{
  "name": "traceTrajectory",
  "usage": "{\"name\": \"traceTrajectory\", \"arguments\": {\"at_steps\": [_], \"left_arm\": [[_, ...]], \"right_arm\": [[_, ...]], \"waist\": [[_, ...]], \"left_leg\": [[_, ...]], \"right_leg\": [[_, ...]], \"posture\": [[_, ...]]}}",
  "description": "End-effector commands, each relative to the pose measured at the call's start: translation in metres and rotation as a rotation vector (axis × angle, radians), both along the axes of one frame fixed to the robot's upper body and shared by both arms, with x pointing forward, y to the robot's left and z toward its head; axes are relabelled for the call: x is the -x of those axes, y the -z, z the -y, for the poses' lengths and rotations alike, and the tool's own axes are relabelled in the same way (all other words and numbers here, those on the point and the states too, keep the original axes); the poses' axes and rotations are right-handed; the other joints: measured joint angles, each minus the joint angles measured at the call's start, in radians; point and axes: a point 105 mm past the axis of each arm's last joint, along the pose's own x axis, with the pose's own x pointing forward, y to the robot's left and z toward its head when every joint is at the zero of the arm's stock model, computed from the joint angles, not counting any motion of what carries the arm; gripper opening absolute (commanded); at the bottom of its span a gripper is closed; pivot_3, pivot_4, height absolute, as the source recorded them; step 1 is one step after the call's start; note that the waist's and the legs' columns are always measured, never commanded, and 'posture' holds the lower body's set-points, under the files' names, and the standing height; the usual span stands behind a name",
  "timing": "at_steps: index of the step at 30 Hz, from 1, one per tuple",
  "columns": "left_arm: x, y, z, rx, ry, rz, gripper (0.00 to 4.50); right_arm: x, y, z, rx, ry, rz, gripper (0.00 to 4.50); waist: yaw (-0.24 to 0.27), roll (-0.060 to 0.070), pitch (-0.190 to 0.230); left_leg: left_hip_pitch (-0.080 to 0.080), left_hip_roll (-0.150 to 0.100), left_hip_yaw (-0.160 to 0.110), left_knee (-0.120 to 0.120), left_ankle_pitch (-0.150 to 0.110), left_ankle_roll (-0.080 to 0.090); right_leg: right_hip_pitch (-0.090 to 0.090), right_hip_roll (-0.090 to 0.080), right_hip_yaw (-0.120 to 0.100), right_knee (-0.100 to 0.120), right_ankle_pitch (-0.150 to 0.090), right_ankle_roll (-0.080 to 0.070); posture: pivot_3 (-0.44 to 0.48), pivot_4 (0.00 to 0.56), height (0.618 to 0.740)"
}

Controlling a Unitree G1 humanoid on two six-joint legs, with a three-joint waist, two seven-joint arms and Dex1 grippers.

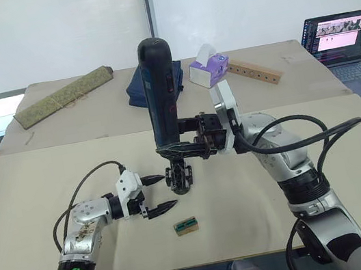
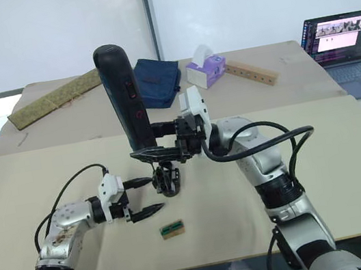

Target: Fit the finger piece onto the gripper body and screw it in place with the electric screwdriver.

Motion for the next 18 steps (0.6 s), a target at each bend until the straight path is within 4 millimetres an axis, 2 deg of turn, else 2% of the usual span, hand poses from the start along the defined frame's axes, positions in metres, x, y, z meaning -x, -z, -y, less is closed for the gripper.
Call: {"name": "traceTrajectory", "arguments": {"at_steps": [1,7,18], "left_arm": [[-0.002,-0.004,0.009,0.002,0.043,0.035,4.5],[-0.007,0.004,0.019,0.01,0.071,0.026,4.5],[-0.011,0.005,0.028,0.045,0.101,0.027,4.5]], "right_arm": [[0.007,-0.014,-0.001,-0.031,-0.019,0.069,1.95],[0.007,-0.013,0.0,-0.027,-0.012,0.069,1.95],[0.007,-0.013,0.0,-0.025,-0.007,0.069,1.95]], "waist": [[0.0,0.0,0.0],[0.0,0.0,0.0],[0.0,0.0,0.0]], "left_leg": [[0.0,0.0,0.0,0.0,0.0,0.0],[0.0,0.0,0.0,0.0,0.0,0.0],[-0.001,0.0,0.0,0.0,0.0,0.0]], "right_leg": [[0.0,0.0,0.0,0.0,0.0,0.0],[0.0,0.0,0.0,0.0,0.0,0.0],[0.0,0.0,0.0,0.0,0.0,0.0]], "posture": [[0.0,0.15,0.74],[0.0,0.15,0.74],[0.0,0.15,0.74]]}}
